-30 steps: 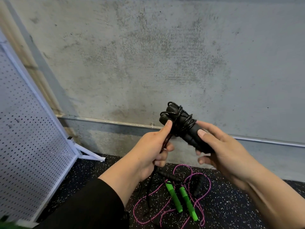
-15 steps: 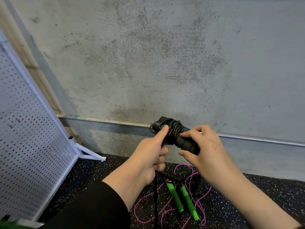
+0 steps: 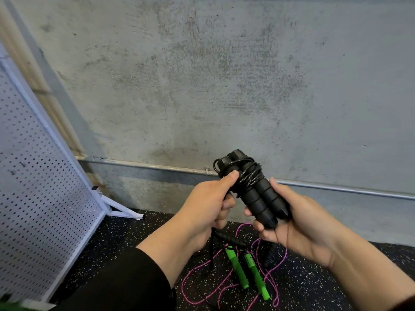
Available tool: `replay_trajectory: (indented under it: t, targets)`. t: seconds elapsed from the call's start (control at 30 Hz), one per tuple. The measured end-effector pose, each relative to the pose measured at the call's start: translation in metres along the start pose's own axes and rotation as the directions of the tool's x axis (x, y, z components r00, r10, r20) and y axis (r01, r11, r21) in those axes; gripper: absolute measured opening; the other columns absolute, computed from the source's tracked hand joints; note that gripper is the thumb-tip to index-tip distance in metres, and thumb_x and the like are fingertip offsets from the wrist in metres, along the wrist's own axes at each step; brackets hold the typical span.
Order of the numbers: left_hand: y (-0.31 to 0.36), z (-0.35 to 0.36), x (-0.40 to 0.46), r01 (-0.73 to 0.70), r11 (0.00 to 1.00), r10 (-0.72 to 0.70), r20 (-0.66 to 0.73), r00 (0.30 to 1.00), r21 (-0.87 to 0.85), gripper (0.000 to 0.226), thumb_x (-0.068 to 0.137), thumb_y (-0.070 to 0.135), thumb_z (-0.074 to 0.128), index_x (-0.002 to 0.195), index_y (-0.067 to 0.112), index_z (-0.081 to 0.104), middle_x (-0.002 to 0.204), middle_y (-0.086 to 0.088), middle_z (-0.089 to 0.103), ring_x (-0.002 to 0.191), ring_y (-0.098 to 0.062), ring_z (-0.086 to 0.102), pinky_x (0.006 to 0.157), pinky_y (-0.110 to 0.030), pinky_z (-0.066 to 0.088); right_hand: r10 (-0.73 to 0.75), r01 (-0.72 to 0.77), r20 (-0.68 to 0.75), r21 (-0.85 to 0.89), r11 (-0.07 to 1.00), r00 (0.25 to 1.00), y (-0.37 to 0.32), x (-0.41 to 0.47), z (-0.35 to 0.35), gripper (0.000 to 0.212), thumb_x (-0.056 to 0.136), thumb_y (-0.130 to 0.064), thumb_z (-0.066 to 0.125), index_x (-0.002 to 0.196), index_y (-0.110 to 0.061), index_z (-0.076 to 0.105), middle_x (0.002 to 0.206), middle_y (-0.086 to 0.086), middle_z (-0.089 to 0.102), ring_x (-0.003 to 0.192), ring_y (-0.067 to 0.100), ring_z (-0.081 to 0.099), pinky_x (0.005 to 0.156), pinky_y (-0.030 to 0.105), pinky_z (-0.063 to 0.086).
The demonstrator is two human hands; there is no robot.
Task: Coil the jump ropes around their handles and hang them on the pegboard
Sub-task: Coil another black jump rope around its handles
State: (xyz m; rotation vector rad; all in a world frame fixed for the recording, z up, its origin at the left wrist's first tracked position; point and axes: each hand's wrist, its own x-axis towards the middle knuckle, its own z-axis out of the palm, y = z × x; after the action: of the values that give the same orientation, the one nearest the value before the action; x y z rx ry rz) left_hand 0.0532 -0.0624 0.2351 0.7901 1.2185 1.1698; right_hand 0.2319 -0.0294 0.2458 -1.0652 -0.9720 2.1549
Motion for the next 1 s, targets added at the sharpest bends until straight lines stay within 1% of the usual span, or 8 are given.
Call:
replay_trajectory:
  t: [0.17, 0.27, 0.47, 0.7, 0.77, 0.83, 0.9, 1.0]
  targets:
    - [0.005, -0.003, 0.001, 0.014, 1.000, -0.014, 0.018, 1.000, 0.010, 0.036, 0.097, 0.056, 0.057, 0.083, 0.023, 0.057, 0.066, 0.003, 0.040, 0.047, -0.008, 0.020, 0.044, -0.022, 0.017, -0.292, 0.267, -0.053, -0.278, 0.923, 0.955, -0.007, 0.002, -0.001, 0.031, 0.098, -0.040, 0.054, 0.117, -0.024, 0.073, 0.094, 0.012, 0.065, 0.067, 0.019, 0.051, 0.054, 0.027, 0.045]
    - [0.008, -0.005, 0.000, 0.052, 0.998, -0.053, 0.044, 0.998, 0.030, 0.059, 0.089, 0.072, 0.054, 0.106, 0.017, 0.067, 0.066, 0.006, 0.047, 0.047, -0.008, 0.020, 0.045, -0.022, 0.018, -0.496, 0.359, -0.114, -0.555, 0.750, 0.861, -0.009, 0.002, -0.002, 0.021, 0.100, -0.034, 0.056, 0.116, -0.039, 0.070, 0.089, 0.004, 0.070, 0.069, 0.015, 0.055, 0.060, 0.033, 0.051]
    - [0.007, -0.005, -0.001, 0.114, 0.991, -0.117, 0.036, 0.992, 0.072, 0.082, 0.084, 0.080, 0.050, 0.119, 0.007, 0.068, 0.060, 0.007, 0.046, 0.045, -0.007, 0.020, 0.045, -0.023, 0.015, -0.614, 0.307, -0.047, -0.835, 0.458, 0.788, -0.005, 0.007, -0.009, 0.043, 0.092, -0.035, 0.068, 0.130, -0.043, 0.052, 0.085, -0.009, 0.059, 0.067, 0.000, 0.052, 0.067, 0.020, 0.043]
    - [0.002, -0.001, -0.001, 0.138, 0.988, -0.142, -0.051, 0.989, -0.070, 0.051, 0.082, 0.071, 0.065, 0.088, 0.021, 0.060, 0.061, 0.005, 0.044, 0.045, -0.007, 0.020, 0.041, -0.021, 0.015, -0.691, 0.190, 0.100, -0.980, 0.055, 0.716, 0.009, 0.015, 0.003, 0.054, 0.080, -0.045, 0.079, 0.128, -0.037, 0.059, 0.110, -0.015, 0.053, 0.109, 0.009, 0.048, 0.090, 0.024, 0.036]
    - [0.003, -0.003, 0.000, 0.113, 0.991, -0.118, -0.060, 0.991, -0.075, 0.046, 0.084, 0.068, 0.066, 0.080, 0.023, 0.059, 0.062, 0.004, 0.043, 0.046, -0.008, 0.020, 0.042, -0.022, 0.015, -0.679, 0.235, 0.093, -0.965, 0.119, 0.728, 0.007, 0.014, 0.002, 0.052, 0.078, -0.047, 0.080, 0.125, -0.039, 0.059, 0.109, -0.018, 0.055, 0.104, 0.003, 0.052, 0.088, 0.021, 0.039]
    - [0.005, -0.005, -0.001, 0.092, 0.992, -0.097, -0.054, 0.994, -0.085, 0.043, 0.086, 0.065, 0.066, 0.072, 0.024, 0.062, 0.062, 0.004, 0.042, 0.046, -0.008, 0.020, 0.044, -0.023, 0.014, -0.620, 0.289, -0.021, -0.872, 0.395, 0.784, 0.003, 0.012, 0.001, 0.049, 0.078, -0.053, 0.075, 0.122, -0.038, 0.062, 0.108, -0.014, 0.063, 0.096, 0.003, 0.063, 0.085, 0.024, 0.052]
    - [0.005, -0.005, 0.000, 0.082, 0.990, -0.088, -0.046, 0.995, -0.116, 0.051, 0.087, 0.063, 0.066, 0.053, 0.024, 0.062, 0.062, 0.004, 0.041, 0.047, -0.008, 0.019, 0.046, -0.024, 0.011, -0.397, 0.272, -0.147, -0.516, 0.812, 0.906, -0.001, 0.007, 0.003, 0.053, 0.081, -0.060, 0.063, 0.124, -0.028, 0.067, 0.109, 0.002, 0.072, 0.083, 0.018, 0.071, 0.076, 0.039, 0.063]
    - [0.007, -0.005, 0.000, 0.071, 0.990, -0.076, -0.038, 0.996, -0.123, 0.053, 0.087, 0.063, 0.066, 0.051, 0.024, 0.059, 0.062, 0.004, 0.040, 0.047, -0.008, 0.018, 0.046, -0.024, 0.011, -0.007, 0.009, 0.019, -0.086, 0.996, 1.000, -0.005, -0.003, 0.006, 0.057, 0.093, -0.063, 0.042, 0.119, -0.024, 0.075, 0.103, 0.023, 0.073, 0.064, 0.029, 0.065, 0.055, 0.031, 0.060]
